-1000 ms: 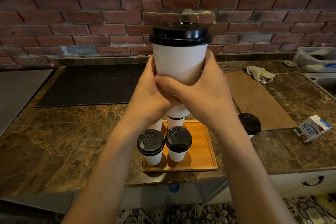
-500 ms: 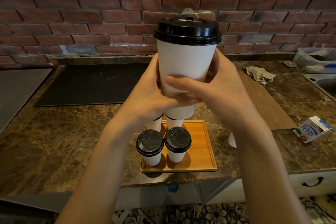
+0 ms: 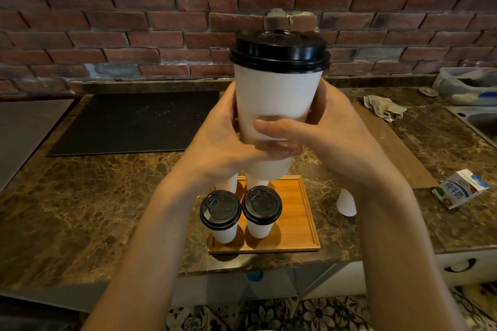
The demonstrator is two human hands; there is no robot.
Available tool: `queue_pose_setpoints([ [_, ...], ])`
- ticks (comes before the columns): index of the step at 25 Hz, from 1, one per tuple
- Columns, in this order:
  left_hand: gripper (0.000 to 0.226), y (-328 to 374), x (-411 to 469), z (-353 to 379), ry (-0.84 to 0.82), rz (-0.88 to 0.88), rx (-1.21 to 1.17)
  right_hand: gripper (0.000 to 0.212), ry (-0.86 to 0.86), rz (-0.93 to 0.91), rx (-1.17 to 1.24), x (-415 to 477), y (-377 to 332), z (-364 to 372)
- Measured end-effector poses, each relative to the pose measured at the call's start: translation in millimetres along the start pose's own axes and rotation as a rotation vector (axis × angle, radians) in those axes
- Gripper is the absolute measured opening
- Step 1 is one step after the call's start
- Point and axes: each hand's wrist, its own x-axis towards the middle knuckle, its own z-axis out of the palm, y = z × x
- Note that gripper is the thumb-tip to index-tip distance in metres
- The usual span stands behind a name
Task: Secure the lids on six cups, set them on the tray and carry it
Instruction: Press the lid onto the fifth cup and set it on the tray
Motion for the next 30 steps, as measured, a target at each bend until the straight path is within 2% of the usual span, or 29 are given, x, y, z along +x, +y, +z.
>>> queue_pose_setpoints([
  [6,0.089,-7,5,4,0.065,0.010,-0.014,0.075,0.101,0.023,-0.092,4,-2,9],
  [11,0.076,-10,7,6,0.144,0.013,0.005,0.094,0.249,0.019,-0.270,5,0,25],
  [15,0.074,-14,7,6,0.150,0.026,0.011,0.101,0.331,-0.001,-0.361,4,3,33],
  [26,0.085,-4,5,1,0.079,0.005,-0.031,0.077,0.249,-0.019,-0.161,7,-3,20],
  [30,0.080,-4,3,0,0.016,-0.020,-0.053,0.076,0.201,-0.013,-0.085,6,0,15],
])
